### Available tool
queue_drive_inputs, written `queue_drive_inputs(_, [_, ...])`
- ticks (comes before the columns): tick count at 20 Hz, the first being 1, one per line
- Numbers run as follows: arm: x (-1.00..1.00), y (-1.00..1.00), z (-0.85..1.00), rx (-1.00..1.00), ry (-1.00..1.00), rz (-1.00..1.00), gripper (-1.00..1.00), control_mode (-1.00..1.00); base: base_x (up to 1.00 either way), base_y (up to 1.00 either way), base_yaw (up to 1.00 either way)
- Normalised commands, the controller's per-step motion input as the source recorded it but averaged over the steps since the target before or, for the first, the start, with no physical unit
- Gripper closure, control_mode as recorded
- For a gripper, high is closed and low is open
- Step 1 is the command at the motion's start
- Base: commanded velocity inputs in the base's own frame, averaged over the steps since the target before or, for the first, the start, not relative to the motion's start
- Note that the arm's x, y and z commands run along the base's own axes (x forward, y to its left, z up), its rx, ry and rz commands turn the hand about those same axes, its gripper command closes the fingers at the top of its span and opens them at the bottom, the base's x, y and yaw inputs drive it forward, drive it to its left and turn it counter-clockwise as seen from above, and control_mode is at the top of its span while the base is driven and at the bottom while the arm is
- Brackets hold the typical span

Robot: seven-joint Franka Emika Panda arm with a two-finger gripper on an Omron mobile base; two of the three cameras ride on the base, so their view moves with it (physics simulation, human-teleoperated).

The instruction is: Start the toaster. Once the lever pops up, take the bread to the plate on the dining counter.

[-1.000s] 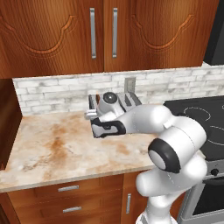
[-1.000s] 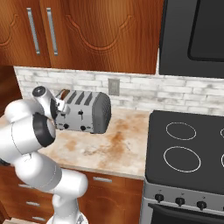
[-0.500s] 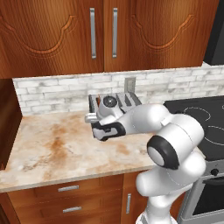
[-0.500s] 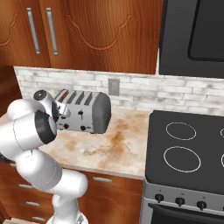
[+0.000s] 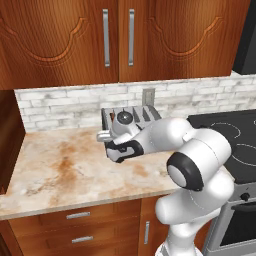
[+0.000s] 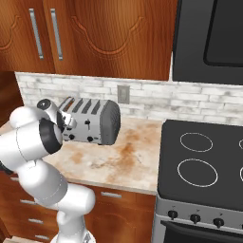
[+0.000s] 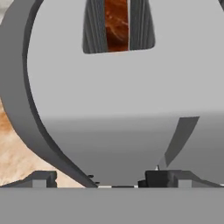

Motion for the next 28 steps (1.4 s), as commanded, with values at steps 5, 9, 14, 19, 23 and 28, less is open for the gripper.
queue_drive_inputs(5, [0.0,0.0,-0.23,0.0,0.0,0.0,-1.0,-1.0,0.0,0.0,0.0])
queue_drive_inputs(9, [-0.01,0.0,-0.26,0.0,0.0,0.0,-1.0,-1.0,0.0,0.0,0.0])
queue_drive_inputs(14, [-0.09,0.0,-0.1,0.0,-0.02,0.0,-1.0,-1.0,0.0,0.0,0.0])
queue_drive_inputs(19, [-0.13,0.0,0.01,0.0,-0.07,0.0,-1.0,-1.0,0.0,0.0,0.0])
queue_drive_inputs(23, [-0.04,0.0,0.02,0.0,0.0,0.0,-1.0,-1.0,0.0,0.0,0.0])
queue_drive_inputs(28, [0.0,0.0,0.17,0.0,0.0,0.0,-1.0,-1.0,0.0,0.0,0.0])
